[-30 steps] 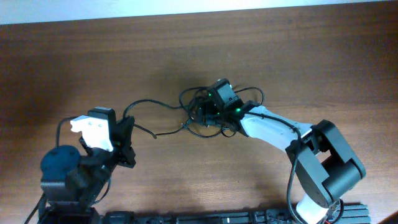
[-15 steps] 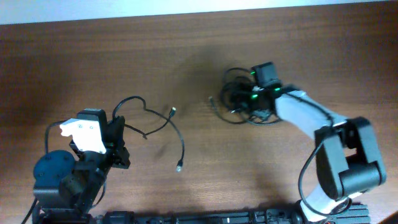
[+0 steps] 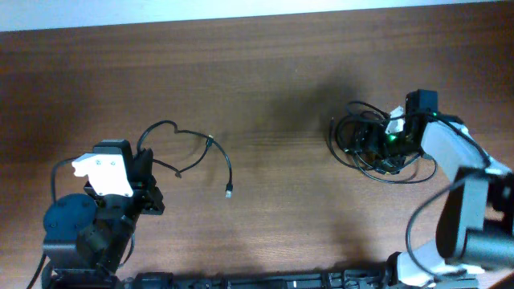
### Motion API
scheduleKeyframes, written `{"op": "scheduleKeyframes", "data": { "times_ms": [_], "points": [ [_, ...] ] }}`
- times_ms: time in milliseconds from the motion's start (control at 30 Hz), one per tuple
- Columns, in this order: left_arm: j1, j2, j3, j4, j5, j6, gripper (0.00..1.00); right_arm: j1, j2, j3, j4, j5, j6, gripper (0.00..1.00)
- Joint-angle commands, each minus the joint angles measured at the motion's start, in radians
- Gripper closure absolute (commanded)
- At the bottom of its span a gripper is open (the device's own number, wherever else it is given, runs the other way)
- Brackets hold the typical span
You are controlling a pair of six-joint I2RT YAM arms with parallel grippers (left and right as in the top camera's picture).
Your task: Untangle cables
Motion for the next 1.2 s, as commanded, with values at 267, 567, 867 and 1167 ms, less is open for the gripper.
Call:
{"op": "scheduleKeyframes", "data": {
  "times_ms": [267,567,867,1167],
  "points": [
    [0.007,0.074,0.016,0.172,-0.37,-0.012,1.0,-0.003,-0.571,0.0,-0.077,-0.006,-0.041,0.13],
    [0.027,0.33,0.016,0.837,-0.834,0.157,1.0,0.058,-0.62,0.0,-0.119,-0.132,-0.142,0.13],
    [0.466,0.861,0.021,0.998,-0.451,0.035,1.0,0.246,-0.62,0.0,-0.113,-0.128,-0.145,0.13],
    [0.506,1.111,0.021,0.79,-0.39,-0.17,0.01,0.402,-0.563,0.0,-0.096,-0.048,-0.145,0.01]
  ]
}}
